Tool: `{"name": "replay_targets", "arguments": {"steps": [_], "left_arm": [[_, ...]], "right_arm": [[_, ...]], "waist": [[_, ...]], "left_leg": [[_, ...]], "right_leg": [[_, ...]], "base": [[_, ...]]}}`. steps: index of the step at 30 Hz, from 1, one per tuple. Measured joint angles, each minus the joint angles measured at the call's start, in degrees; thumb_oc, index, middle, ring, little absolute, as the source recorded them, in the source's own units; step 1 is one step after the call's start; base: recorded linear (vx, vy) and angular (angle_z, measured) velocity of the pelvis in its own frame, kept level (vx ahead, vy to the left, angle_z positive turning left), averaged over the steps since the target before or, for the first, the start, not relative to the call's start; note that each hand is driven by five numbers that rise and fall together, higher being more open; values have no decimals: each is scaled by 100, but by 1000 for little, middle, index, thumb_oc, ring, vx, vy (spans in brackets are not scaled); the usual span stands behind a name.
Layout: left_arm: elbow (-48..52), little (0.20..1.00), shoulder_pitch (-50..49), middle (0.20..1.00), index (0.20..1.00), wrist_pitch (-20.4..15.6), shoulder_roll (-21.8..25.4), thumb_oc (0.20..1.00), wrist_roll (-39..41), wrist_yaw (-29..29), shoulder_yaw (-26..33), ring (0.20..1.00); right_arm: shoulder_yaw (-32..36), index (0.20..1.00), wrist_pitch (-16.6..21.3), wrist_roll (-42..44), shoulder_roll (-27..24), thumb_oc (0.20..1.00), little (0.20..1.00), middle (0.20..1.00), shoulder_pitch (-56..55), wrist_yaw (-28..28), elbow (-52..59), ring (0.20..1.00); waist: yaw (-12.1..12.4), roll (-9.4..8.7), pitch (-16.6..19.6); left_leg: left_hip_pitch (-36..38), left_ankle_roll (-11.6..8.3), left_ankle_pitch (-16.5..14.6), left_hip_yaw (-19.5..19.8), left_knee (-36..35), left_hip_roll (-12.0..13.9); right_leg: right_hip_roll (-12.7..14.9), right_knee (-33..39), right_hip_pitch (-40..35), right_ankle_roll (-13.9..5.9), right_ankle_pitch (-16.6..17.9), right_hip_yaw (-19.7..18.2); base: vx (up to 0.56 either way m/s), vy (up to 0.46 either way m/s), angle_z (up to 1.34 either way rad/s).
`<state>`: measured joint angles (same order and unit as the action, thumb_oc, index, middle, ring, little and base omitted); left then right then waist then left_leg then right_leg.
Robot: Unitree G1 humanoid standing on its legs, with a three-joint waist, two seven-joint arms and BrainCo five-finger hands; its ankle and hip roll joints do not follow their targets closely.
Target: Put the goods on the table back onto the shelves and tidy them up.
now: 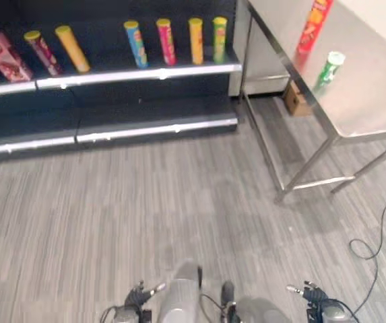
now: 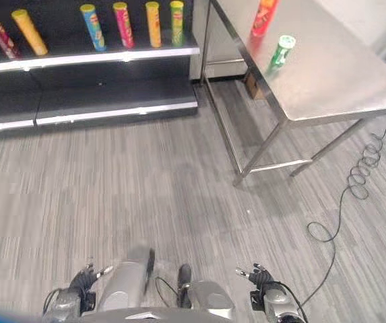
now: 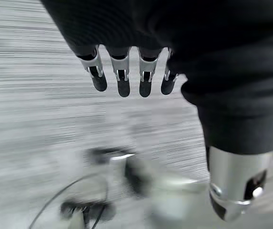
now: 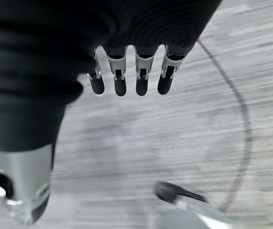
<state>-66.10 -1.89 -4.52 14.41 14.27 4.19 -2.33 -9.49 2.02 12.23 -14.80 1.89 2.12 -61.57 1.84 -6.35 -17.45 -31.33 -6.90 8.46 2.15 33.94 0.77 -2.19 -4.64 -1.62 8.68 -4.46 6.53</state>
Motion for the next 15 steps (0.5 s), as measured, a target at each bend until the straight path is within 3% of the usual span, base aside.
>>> {"name": "replay_targets", "arguments": {"steps": [1,2,3,4,6,8,9,10,12,13,14,15], "left_arm": [[4,1000,-59,1000,1000,-13,-125,1000,144,0,13,1000],[-11,1000,-58,1000,1000,-37,-204,1000,169,-8,16,1000],[-38,1000,8,1000,1000,-30,-232,1000,192,-3,34,1000],[-118,1000,1,1000,1000,-25,-269,1000,194,2,71,1000],[-142,1000,-69,1000,1000,-30,-247,1000,193,-5,104,1000],[-181,1000,-99,1000,1000,-40,-245,1000,136,-7,204,1000],[-176,1000,-132,1000,1000,-34,-240,1000,107,-8,271,1000],[-158,1000,-178,1000,1000,-41,-229,1000,105,-13,267,1000],[-146,1000,-186,1000,1000,-36,-229,1000,80,-2,230,1000],[-82,1000,-253,1000,1000,-51,-178,1000,76,-18,162,1000],[-101,1000,-146,1000,1000,-38,-74,1000,67,-11,154,1000],[-62,1000,-69,1000,1000,-47,-12,1000,67,-11,154,1000]], "right_arm": [[-27,1000,-58,-3,-31,1000,1000,1000,9,5,-29,1000],[-82,1000,-54,-9,-108,1000,1000,1000,80,-15,-63,1000],[-23,1000,-46,-45,-174,1000,1000,1000,154,-17,-117,1000],[14,1000,-41,-55,-221,1000,1000,1000,183,-19,-131,1000],[13,1000,-34,-88,-245,1000,1000,1000,98,-37,-125,1000],[-10,1000,-23,-105,-264,1000,1000,1000,68,-70,-149,1000],[-10,1000,-28,-116,-259,1000,1000,1000,40,-120,-241,1000],[-10,1000,-21,-117,-263,1000,1000,1000,-6,-134,-233,1000],[-106,1000,-36,-260,-311,1000,1000,1000,-234,-145,-228,1000],[-235,1000,-38,-342,-359,1000,1000,1000,-304,-144,-202,1000],[-259,1000,-53,-344,-274,1000,1000,1000,-372,-172,-155,1000],[-224,1000,-50,-346,-223,1000,1000,1000,-359,-175,-151,1000]], "waist": [[62,227,34],[172,441,82],[209,617,-53],[219,759,-52],[270,761,50],[310,806,222],[297,806,380],[285,789,480],[284,717,664],[255,720,756],[162,470,848],[129,390,864]], "left_leg": [[242,-68,-31,-102,-2469,139],[542,-116,-64,-54,-4080,331],[450,-217,-118,-115,-4059,458],[428,-280,-165,-403,-4049,529],[709,-175,-111,-801,-4014,599],[1049,-116,-70,-738,-3993,591],[1474,-24,1,-572,-4027,559],[1577,73,74,-575,-4027,506],[2169,305,238,-803,-4031,274],[2377,641,181,-870,-4026,327],[2502,726,159,-898,-3994,163],[2596,794,46,-954,-3993,108]], "right_leg": [[-133,441,-150,-314,-83,-90],[-302,645,-231,-390,-125,-204],[-402,694,-281,-212,-14,-406],[-410,681,-347,-165,44,-409],[-343,627,-432,-155,45,-715],[-340,642,-494,-328,51,-1001],[-347,653,-581,-447,-9,-1354],[-335,659,-572,-443,-61,-1460],[-145,513,-779,-790,-355,-1618],[-166,227,-791,-1061,-598,-1618],[5,-22,-728,-1117,-728,-1522],[18,-443,-593,-1239,-803,-1470]], "base": [[740,119,-33],[643,125,-57],[333,94,-70],[328,136,-57],[413,203,-63],[580,270,-91],[642,284,-102],[484,211,-94],[287,142,-77],[424,220,-53],[373,210,-27],[364,278,-4]]}}
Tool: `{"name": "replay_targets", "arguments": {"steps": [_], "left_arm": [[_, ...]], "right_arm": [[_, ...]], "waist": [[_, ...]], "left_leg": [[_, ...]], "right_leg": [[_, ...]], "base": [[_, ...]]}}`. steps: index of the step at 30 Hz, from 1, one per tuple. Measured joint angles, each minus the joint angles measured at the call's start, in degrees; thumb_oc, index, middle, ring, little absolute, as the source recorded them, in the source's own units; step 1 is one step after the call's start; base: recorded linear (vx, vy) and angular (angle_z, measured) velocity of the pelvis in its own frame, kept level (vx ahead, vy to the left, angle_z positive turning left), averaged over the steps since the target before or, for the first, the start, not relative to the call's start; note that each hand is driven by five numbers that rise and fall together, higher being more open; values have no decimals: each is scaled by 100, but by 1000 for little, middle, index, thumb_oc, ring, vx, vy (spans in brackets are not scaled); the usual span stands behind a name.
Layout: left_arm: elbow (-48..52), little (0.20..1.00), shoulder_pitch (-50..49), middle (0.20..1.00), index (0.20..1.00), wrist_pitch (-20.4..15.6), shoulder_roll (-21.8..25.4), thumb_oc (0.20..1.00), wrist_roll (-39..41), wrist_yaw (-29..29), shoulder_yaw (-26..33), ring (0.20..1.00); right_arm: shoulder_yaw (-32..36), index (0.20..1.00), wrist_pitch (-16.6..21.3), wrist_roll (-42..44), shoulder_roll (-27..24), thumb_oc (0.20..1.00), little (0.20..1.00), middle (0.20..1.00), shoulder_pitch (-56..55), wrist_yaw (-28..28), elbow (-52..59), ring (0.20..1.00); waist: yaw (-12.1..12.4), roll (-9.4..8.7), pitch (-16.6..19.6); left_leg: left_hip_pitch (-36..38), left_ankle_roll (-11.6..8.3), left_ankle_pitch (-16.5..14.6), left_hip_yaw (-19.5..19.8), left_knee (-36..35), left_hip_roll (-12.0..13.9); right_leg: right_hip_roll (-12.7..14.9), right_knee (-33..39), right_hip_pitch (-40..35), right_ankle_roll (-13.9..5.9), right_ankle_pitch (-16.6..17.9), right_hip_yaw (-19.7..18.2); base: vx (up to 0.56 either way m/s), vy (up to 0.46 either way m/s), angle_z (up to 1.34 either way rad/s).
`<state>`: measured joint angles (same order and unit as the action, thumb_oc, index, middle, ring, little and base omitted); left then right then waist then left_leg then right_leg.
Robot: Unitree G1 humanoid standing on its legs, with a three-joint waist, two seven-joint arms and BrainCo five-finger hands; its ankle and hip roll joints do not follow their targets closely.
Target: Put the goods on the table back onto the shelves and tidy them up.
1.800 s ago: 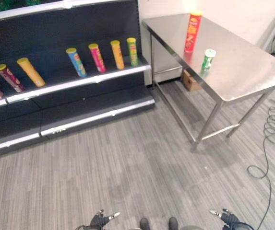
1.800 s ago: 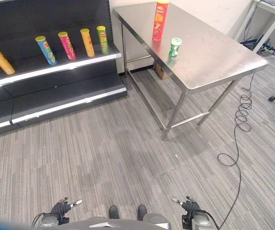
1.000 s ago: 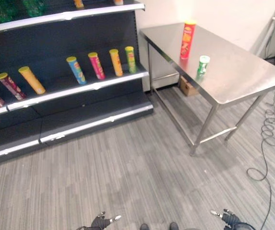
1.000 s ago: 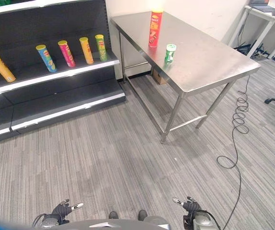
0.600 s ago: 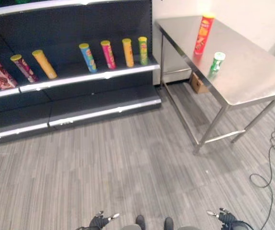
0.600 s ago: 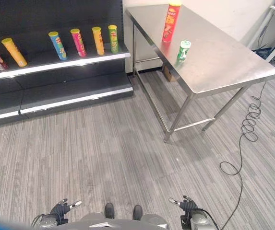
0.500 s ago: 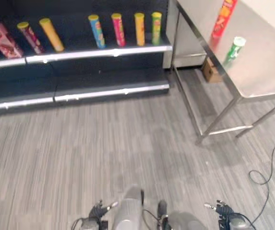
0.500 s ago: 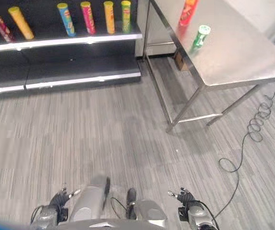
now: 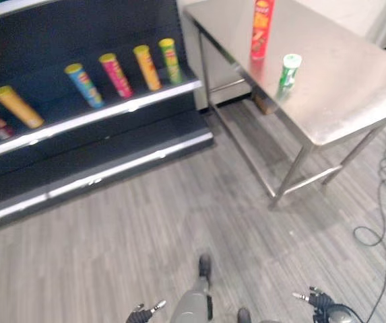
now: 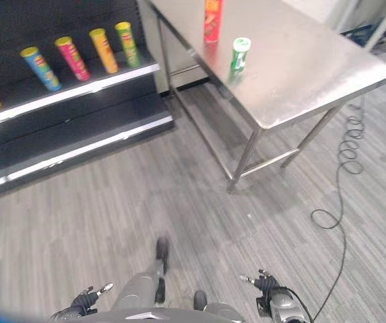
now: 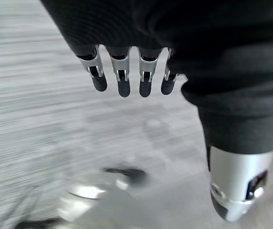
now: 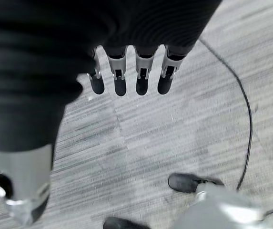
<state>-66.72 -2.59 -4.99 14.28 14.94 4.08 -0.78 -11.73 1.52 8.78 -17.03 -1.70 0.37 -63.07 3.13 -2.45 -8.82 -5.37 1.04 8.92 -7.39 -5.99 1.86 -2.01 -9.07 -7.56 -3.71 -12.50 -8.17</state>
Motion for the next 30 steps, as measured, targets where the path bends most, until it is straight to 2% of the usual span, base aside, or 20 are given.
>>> {"name": "replay_targets", "arguments": {"steps": [1,3,5,6,7,8,9,10,12,13,16,18,19,20,22,24,26,28,29,30], "left_arm": [[99,1000,178,1000,1000,-30,48,1000,0,5,-99,1000],[155,1000,317,1000,1000,-101,96,1000,0,4,-226,1000],[177,1000,384,1000,1000,-114,98,1000,1,16,-212,1000],[122,1000,466,1000,1000,-108,110,1000,1,29,-235,1000],[93,1000,503,1000,1000,-97,109,1000,1,45,-233,1000],[99,1000,515,1000,1000,-91,99,1000,2,54,-230,1000],[59,1000,470,1000,1000,-89,101,1000,2,64,-213,1000],[42,1000,440,1000,1000,-75,145,1000,2,63,-209,1000],[57,1000,330,1000,1000,-100,193,1000,0,67,-224,1000],[-22,1000,220,1000,1000,-98,244,1000,0,68,-176,1000],[-122,1000,258,1000,1000,-50,182,1000,-71,52,-153,1000],[-47,1000,251,1000,1000,-50,178,1000,-202,21,-173,1000],[-13,1000,265,1000,1000,-56,150,1000,-261,14,-250,1000],[22,1000,224,1000,1000,-56,125,1000,-280,-14,-411,1000],[141,1000,407,1000,1000,-71,100,1000,-326,-14,-506,1000],[161,1000,602,1000,1000,-86,127,1000,-486,-46,-562,1000],[180,1000,774,1000,1000,-107,108,1000,-501,-61,-687,1000],[190,1000,823,1000,1000,-112,118,1000,-510,-81,-826,1000],[195,1000,828,1000,1000,-108,119,1000,-512,-101,-832,1000],[195,1000,787,1000,1000,-106,115,1000,-512,-110,-820,1000]], "right_arm": [[30,1000,1,4,15,1000,1000,1000,18,26,44,1000],[123,1000,13,6,14,1000,1000,1000,68,49,231,1000],[137,1000,28,10,6,1000,1000,1000,102,65,314,1000],[246,1000,42,13,7,1000,1000,1000,224,76,397,1000],[273,1000,55,14,1,1000,1000,1000,286,100,481,1000],[300,1000,60,15,-10,1000,1000,1000,295,121,596,1000],[340,1000,55,19,0,1000,1000,1000,335,149,653,1000],[312,1000,51,20,21,1000,1000,1000,308,165,594,1000],[233,1000,38,24,-1,1000,1000,1000,231,193,525,1000],[233,1000,38,24,14,1000,1000,1000,208,200,559,1000],[292,1000,24,20,6,1000,1000,1000,16,203,474,1000],[338,1000,-4,11,-2,1000,1000,1000,-113,210,363,1000],[443,1000,1,6,-31,1000,1000,1000,-213,215,330,1000],[505,1000,1,7,-108,1000,1000,1000,-216,239,273,1000],[659,1000,55,11,-262,1000,1000,1000,-140,258,121,1000],[893,1000,43,14,-281,1000,1000,1000,-46,310,21,1000],[925,1000,96,14,-380,1000,1000,1000,-4,316,-85,1000],[1040,1000,119,15,-359,1000,1000,1000,-15,319,-220,1000],[1041,1000,116,15,-341,1000,1000,1000,-16,314,-328,1000],[1032,1000,109,16,-335,1000,1000,1000,-25,310,-382,1000]], "waist": [[-68,-43,25],[-159,-57,32],[-145,-74,78],[-159,6,30],[-183,106,-32],[-213,222,-98],[-309,486,-227],[-317,480,-241],[-520,406,-269],[-614,207,-348],[-798,-11,-371],[-899,-190,-349],[-908,-245,-319],[-891,-79,-292],[-1001,90,-252],[-1086,111,-233],[-1111,152,-226],[-1144,116,-223],[-1161,59,-212],[-1157,65,-216]], "left_leg": [[202,182,-158,-16,0,-66],[367,294,-384,4,1,-210],[505,459,-524,15,14,-410],[599,629,-688,18,14,-480],[667,698,-758,64,14,-484],[723,746,-808,128,14,-446],[958,675,-898,153,14,-283],[1102,665,-891,157,14,-295],[1370,579,-1216,290,10,-282],[1537,446,-1313,238,9,-335],[1797,384,-1651,527,8,-329],[1990,221,-1767,699,7,-392],[2178,143,-1928,787,7,-350],[2350,19,-2018,813,12,-218],[2398,-55,-2066,821,11,43],[2490,-92,-2066,815,12,176],[2575,-131,-1985,724,80,244],[2421,-334,-2044,627,640,251],[2307,-376,-2036,495,1109,187],[1995,-521,-2024,373,1750,259]], "right_leg": [[25,-1477,568,-201,-4,221],[174,-3108,1318,-667,335,386],[584,-3697,1666,-650,305,464],[960,-3848,1930,-481,455,612],[1102,-3821,2057,-429,449,711],[1165,-3747,2161,-422,453,790],[1208,-2823,2159,-394,356,1115],[1193,-2264,2149,-398,395,1125],[911,-1175,2344,-530,546,1049],[657,-367,2560,-431,976,1049],[285,989,2605,-493,1355,1089],[322,839,2598,-479,1267,1308],[340,688,2523,-289,1459,1473],[283,592,2426,-229,1626,1740],[-17,791,2204,93,2014,1706],[-155,859,2042,288,2153,1683],[-267,1023,1853,325,2138,1693],[-258,1359,1524,333,2130,1729],[-225,1510,1367,212,2041,1758],[-187,1477,1280,-102,1821,1894]], "base": [[228,205,-8],[183,206,10],[222,240,3],[248,178,-10],[294,145,-5],[409,107,8],[302,64,14],[353,58,19],[316,27,23],[518,2,27],[337,-14,35],[198,-34,55],[227,-59,32],[358,-80,23],[328,-64,35],[264,-44,32],[281,-60,6],[190,-74,3],[108,-63,-11],[71,-65,-21]]}}
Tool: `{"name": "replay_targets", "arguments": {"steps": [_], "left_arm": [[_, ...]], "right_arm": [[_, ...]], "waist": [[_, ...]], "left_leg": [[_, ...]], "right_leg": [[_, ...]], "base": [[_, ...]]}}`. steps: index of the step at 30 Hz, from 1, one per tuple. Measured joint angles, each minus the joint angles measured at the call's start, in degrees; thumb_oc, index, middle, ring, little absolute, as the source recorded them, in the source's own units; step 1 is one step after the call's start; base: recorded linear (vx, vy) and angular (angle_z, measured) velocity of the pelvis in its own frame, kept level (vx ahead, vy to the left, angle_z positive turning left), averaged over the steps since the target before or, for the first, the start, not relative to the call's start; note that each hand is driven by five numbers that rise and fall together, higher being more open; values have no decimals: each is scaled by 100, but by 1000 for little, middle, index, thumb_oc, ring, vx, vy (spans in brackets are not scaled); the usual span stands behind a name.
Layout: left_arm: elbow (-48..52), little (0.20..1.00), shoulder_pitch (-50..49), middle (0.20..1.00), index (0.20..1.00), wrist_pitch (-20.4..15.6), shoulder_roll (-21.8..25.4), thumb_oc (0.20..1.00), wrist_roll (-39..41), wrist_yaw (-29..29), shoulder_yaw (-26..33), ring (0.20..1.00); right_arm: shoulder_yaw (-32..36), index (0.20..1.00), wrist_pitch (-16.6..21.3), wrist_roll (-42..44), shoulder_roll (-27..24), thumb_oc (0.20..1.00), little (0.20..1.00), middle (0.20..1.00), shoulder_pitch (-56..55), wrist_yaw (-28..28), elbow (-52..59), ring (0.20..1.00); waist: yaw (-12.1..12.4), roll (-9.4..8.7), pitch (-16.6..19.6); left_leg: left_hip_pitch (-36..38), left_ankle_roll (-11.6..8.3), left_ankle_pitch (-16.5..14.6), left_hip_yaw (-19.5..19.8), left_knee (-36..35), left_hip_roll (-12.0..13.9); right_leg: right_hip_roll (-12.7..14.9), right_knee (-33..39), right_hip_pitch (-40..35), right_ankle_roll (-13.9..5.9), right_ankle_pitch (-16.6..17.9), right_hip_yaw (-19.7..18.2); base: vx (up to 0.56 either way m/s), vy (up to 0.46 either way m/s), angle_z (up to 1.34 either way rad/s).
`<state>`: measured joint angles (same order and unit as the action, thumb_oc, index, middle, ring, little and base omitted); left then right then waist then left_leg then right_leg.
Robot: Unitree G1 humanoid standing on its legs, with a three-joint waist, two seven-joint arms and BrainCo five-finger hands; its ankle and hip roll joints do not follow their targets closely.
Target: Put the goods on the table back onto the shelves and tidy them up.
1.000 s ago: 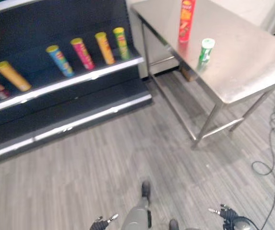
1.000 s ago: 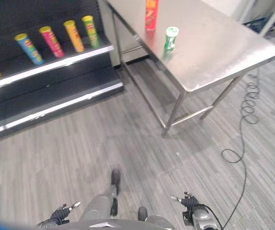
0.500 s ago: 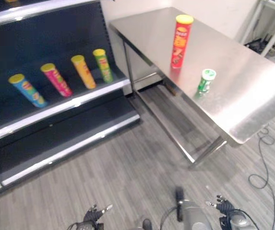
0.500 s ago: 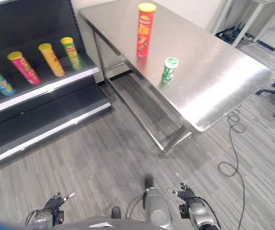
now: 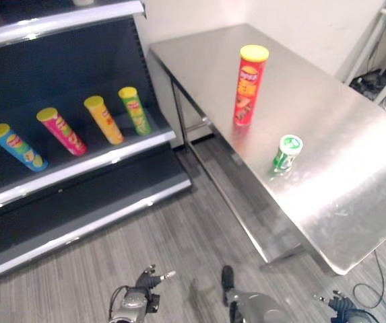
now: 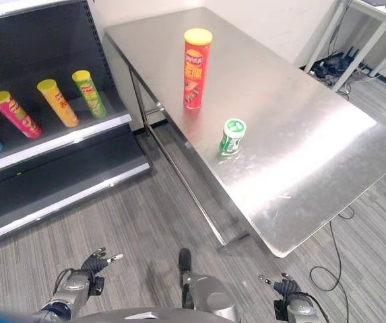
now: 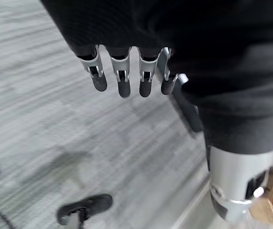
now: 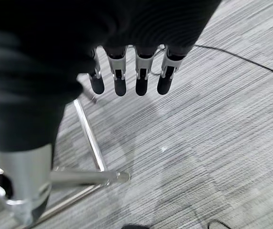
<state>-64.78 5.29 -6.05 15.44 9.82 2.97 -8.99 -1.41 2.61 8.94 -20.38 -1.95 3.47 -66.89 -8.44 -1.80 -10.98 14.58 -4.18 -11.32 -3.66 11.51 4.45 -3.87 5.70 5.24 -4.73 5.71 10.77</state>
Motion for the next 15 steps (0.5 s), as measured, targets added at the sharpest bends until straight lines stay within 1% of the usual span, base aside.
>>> {"name": "replay_targets", "arguments": {"steps": [1,2,3,4,5,6,7,8,9,10,11,12,13,14,15], "left_arm": [[8,1000,-50,1000,1000,-5,-45,1000,-1,-8,-27,1000],[26,1000,-101,1000,1000,-3,8,1000,-3,-26,-35,1000],[40,1000,-214,1000,1000,9,-27,1000,7,-21,82,1000],[87,1000,-192,1000,1000,11,-27,1000,14,-6,103,1000],[74,1000,-165,1000,1000,24,36,1000,12,-14,86,1000],[-43,1000,-197,1000,1000,37,131,1000,12,-26,82,1000],[-122,1000,-242,1000,1000,53,59,1000,11,-30,88,1000],[-100,1000,-352,1000,1000,50,54,1000,10,-60,127,1000],[-180,1000,-293,1000,1000,65,174,1000,12,-54,197,1000],[-260,1000,-263,1000,1000,78,185,1000,12,-52,220,1000],[-324,1000,-138,1000,1000,98,179,1000,15,-21,215,1000],[-363,1000,-44,1000,1000,99,136,1000,15,12,204,1000],[-343,1000,11,1000,1000,82,88,1000,16,43,204,1000],[-302,1000,52,1000,1000,45,35,1000,16,58,192,1000],[-307,1000,-57,1000,1000,32,-30,1000,14,54,165,1000]], "right_arm": [[78,1000,-9,1,-33,1000,1000,1000,-2,-14,-71,1000],[76,1000,-22,0,-35,1000,1000,1000,-172,-24,-93,1000],[98,1000,-61,6,-60,1000,1000,1000,-209,-4,-165,1000],[59,1000,-62,11,-54,1000,1000,1000,-145,17,-198,1000],[-30,1000,-86,11,35,1000,1000,1000,30,16,-397,1000],[-77,1000,-113,10,219,1000,1000,1000,214,11,-502,1000],[-89,1000,-118,9,223,1000,1000,1000,299,9,-537,1000],[-133,1000,-110,8,186,1000,1000,1000,235,11,-354,1000],[-162,1000,-71,3,133,1000,1000,1000,184,20,-278,1000],[-163,1000,-74,3,88,1000,1000,1000,141,39,-278,1000],[-197,1000,-105,3,-8,1000,1000,1000,154,70,-305,1000],[-189,1000,-123,3,-43,1000,1000,1000,93,100,-360,1000],[-197,1000,-118,3,-83,1000,1000,1000,40,104,-353,1000],[-192,1000,-128,2,-131,1000,1000,1000,18,102,-321,1000],[-195,1000,-127,-2,-213,1000,1000,1000,-57,112,-266,1000]], "waist": [[20,147,38],[-6,-26,93],[31,-33,61],[-3,-57,30],[115,-181,-87],[236,-488,-244],[278,-295,-260],[280,-344,-236],[224,-347,-291],[159,-264,-232],[99,-122,-154],[92,-77,-128],[95,-85,-129],[105,-53,-112],[93,83,25]], "left_leg": [[-511,-174,-16,60,987,148],[-788,-528,133,82,1613,-27],[-1246,-902,424,187,2607,-23],[-2076,-756,923,172,3773,93],[-2572,-601,850,-120,4224,231],[-2615,-359,671,-428,3041,337],[-2530,-332,758,-382,1791,709],[-2462,-399,927,-354,1040,909],[-2365,-521,1079,-191,445,1097],[-2247,-504,1112,-90,-240,1232],[-2202,-512,1114,163,-1151,1249],[-2124,-503,1124,305,-1462,1121],[-2153,-502,1125,289,-1405,984],[-2052,-499,1128,296,-1395,890],[-1912,-498,1126,300,-1365,745]], "right_leg": [[12,-757,240,310,-225,-3],[201,-903,192,266,-379,-129],[95,-789,83,623,-286,-169],[125,-691,107,634,-272,-343],[128,-559,30,672,-252,-594],[206,-68,-315,191,-551,-874],[9,-242,-346,242,-801,-755],[145,-456,-401,677,-480,-773],[179,-210,-646,911,-208,-620],[114,-102,-698,821,-229,-601],[42,22,-792,759,-264,-756],[54,13,-797,675,-349,-917],[108,-4,-816,677,-356,-1063],[143,18,-851,646,-333,-1070],[161,20,-850,595,-252,-1066]], "base": [[76,-81,-13],[139,-68,-17],[180,15,-14],[211,137,-51],[216,194,-97],[227,255,-139],[200,239,-145],[241,282,-111],[304,283,-75],[319,290,-59],[303,290,-58],[229,273,-70],[226,354,-69],[205,368,-102],[213,404,-95]]}}
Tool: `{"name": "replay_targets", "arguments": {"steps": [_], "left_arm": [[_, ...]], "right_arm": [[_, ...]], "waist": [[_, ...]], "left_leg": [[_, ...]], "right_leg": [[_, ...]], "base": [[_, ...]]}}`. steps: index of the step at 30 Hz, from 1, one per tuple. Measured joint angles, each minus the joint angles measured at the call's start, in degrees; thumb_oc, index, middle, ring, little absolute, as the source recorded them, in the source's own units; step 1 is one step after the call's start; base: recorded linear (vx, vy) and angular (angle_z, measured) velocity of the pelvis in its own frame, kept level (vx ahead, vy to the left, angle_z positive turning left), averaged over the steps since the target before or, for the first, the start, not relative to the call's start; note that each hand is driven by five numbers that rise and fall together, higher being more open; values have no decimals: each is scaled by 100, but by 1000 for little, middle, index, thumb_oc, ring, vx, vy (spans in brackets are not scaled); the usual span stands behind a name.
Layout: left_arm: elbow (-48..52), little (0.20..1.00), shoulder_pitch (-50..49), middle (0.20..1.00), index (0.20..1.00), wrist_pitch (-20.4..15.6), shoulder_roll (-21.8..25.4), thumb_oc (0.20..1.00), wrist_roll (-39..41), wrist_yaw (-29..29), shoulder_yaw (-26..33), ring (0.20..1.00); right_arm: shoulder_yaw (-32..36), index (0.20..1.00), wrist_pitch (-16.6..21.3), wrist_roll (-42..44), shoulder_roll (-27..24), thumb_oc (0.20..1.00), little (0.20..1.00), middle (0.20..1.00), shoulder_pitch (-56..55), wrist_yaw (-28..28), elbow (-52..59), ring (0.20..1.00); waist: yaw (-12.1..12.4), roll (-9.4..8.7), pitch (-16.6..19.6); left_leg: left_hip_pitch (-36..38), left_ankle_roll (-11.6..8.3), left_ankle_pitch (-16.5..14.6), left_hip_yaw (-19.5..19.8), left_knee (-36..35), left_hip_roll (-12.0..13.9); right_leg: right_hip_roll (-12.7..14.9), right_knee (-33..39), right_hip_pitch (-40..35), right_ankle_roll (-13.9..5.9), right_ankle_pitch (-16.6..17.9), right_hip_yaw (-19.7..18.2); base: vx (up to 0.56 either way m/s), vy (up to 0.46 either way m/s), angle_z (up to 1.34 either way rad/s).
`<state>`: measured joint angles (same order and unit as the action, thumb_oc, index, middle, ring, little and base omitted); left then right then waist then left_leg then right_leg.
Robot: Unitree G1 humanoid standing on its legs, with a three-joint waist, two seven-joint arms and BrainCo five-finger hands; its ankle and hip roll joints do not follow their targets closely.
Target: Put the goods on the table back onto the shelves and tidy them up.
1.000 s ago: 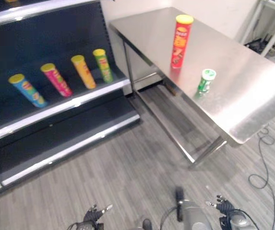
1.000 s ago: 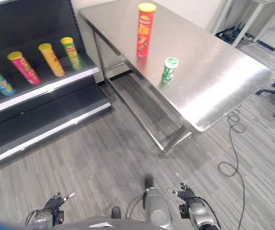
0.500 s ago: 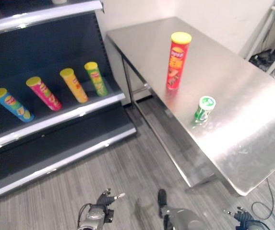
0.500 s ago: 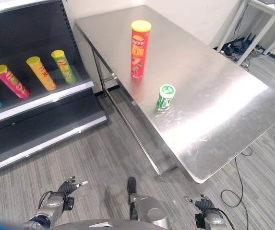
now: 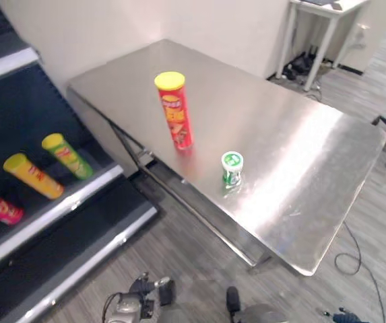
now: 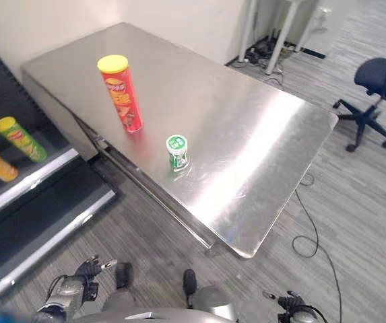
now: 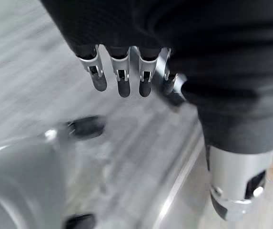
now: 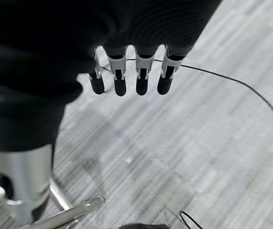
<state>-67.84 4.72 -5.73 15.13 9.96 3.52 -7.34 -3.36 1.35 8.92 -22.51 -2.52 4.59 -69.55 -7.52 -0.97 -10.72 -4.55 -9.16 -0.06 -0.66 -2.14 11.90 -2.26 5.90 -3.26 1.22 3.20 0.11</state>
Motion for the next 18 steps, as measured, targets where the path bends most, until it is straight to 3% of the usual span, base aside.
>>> {"name": "replay_targets", "arguments": {"steps": [2,4,7,9,12,13,15,17,18], "left_arm": [[13,1000,-4,1000,1000,-19,-46,1000,-2,0,-81,1000],[16,1000,112,1000,1000,-58,-17,1000,-6,0,-122,1000],[67,1000,-22,1000,1000,-47,31,1000,-17,19,-132,1000],[39,1000,-94,1000,1000,-29,120,1000,-17,42,-120,1000],[59,1000,-181,1000,1000,-32,276,1000,-16,64,-54,1000],[58,1000,-216,1000,1000,-33,375,1000,-30,72,-12,1000],[51,1000,-286,1000,1000,-32,481,1000,-146,83,-4,1000],[50,1000,-284,1000,1000,-30,507,1000,-225,83,-5,1000],[54,1000,-276,1000,1000,-32,534,1000,-225,89,-5,1000]], "right_arm": [[-1,1000,11,-2,-90,1000,1000,1000,-169,3,254,1000],[-70,1000,-47,-13,-15,1000,1000,1000,-240,0,397,1000],[-172,1000,-21,-30,22,1000,1000,1000,-70,3,684,1000],[-153,1000,-30,-178,48,1000,1000,1000,25,17,979,1000],[-155,1000,11,-256,40,1000,1000,1000,96,17,1402,1000],[-106,1000,-110,-313,-37,1000,1000,1000,121,62,1486,1000],[-127,1000,-161,-467,-256,1000,1000,1000,-5,38,1739,1000],[-165,1000,-162,-711,-746,1000,1000,1000,-294,18,2623,1000],[-174,1000,-142,-769,-752,1000,1000,1000,-288,18,2641,1000]], "waist": [[-42,192,97],[-42,170,139],[18,82,222],[28,27,203],[171,-10,201],[183,-18,189],[169,-26,160],[57,-7,25],[30,-98,29]], "left_leg": [[-34,35,-18,-36,322,-191],[4,169,85,-245,383,-408],[191,603,365,-538,-85,-881],[297,899,513,-584,-320,-1141],[343,1080,355,-662,-353,-1373],[387,1206,258,-656,-355,-1483],[475,1329,173,-661,-353,-1571],[528,1418,182,-669,-317,-1603],[546,1427,185,-663,-319,-1649]], "right_leg": [[34,-3,-27,-44,-3,-59],[304,-33,-79,-209,-85,-105],[734,-147,70,-445,-188,-397],[1008,-419,209,-711,-272,-396],[1216,-630,312,-781,-304,-551],[1317,-779,328,-905,-287,-542],[1368,-1259,517,-1008,-296,-564],[1405,-2317,1035,-1128,-440,-547],[1473,-2361,1039,-1153,-492,-559]], "base": [[175,348,-63],[118,378,-15],[74,319,-20],[74,228,6],[105,235,-6],[96,244,5],[74,219,-3],[31,134,3],[38,112,-2]]}}
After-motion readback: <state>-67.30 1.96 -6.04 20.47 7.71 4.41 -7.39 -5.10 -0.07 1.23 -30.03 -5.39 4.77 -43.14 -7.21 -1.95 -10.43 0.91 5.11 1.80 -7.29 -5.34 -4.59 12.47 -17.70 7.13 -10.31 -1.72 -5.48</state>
